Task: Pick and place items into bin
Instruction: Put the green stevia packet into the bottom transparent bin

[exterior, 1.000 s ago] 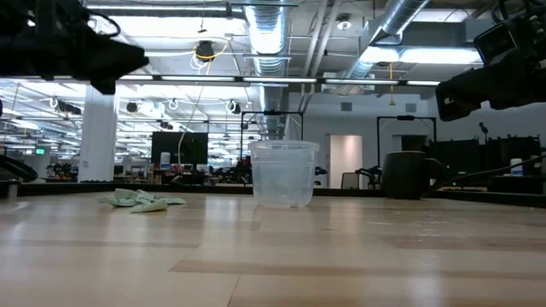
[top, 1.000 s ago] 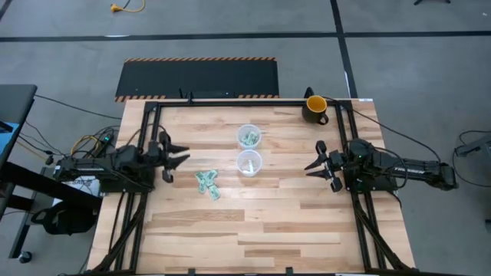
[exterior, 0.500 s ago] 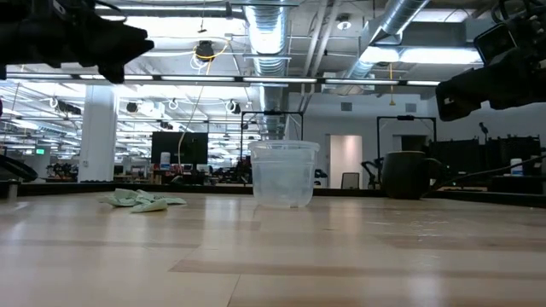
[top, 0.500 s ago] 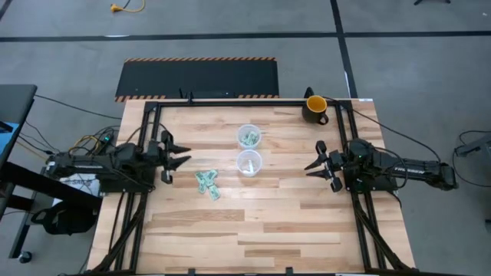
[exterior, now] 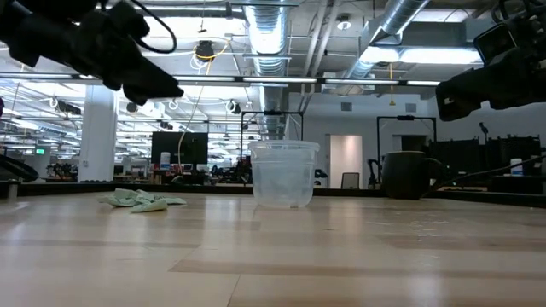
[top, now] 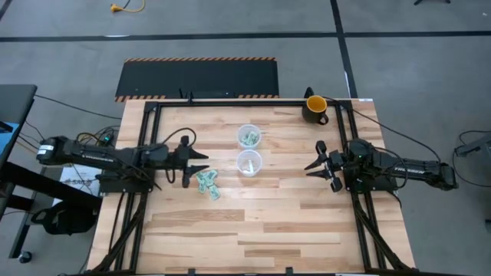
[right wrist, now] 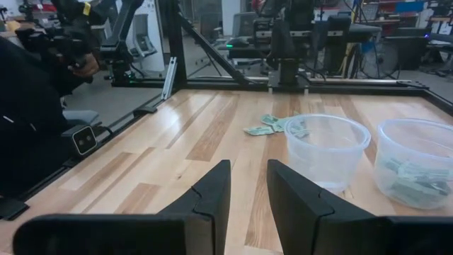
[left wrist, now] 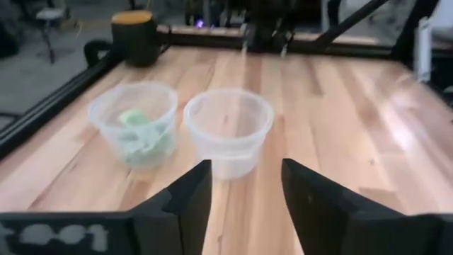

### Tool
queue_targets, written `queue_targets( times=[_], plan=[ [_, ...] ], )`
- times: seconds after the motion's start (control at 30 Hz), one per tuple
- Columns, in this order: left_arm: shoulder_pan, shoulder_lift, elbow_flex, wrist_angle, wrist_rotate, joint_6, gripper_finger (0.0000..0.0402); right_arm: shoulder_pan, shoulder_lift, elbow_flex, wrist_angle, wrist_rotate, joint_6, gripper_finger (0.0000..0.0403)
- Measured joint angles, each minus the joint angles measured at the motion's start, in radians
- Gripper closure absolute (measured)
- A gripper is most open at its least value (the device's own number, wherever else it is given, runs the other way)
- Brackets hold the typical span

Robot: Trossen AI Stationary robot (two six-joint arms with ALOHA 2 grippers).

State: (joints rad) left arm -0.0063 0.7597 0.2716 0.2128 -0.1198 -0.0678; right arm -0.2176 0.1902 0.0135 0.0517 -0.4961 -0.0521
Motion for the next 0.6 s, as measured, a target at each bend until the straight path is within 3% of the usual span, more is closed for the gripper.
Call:
queue_targets(
  times=[0.13,0.4,0.6],
  plan=[
    [0.000,0.048,0.047,-0.092,-0.041,-0.048,0.0217,0.000,0.000,0.000,0.000,0.000,0.000,0.0316],
    [0.000,0.084,0.190,-0.455,-0.062,-0.238,0.0203,0.000,0.000,0.000,0.000,0.000,0.000,0.0316],
    [0.000,0.119,0.244,-0.653,0.007,-0.370,0.0203,0.000,0.000,0.000,0.000,0.000,0.000,0.0316]
  ],
)
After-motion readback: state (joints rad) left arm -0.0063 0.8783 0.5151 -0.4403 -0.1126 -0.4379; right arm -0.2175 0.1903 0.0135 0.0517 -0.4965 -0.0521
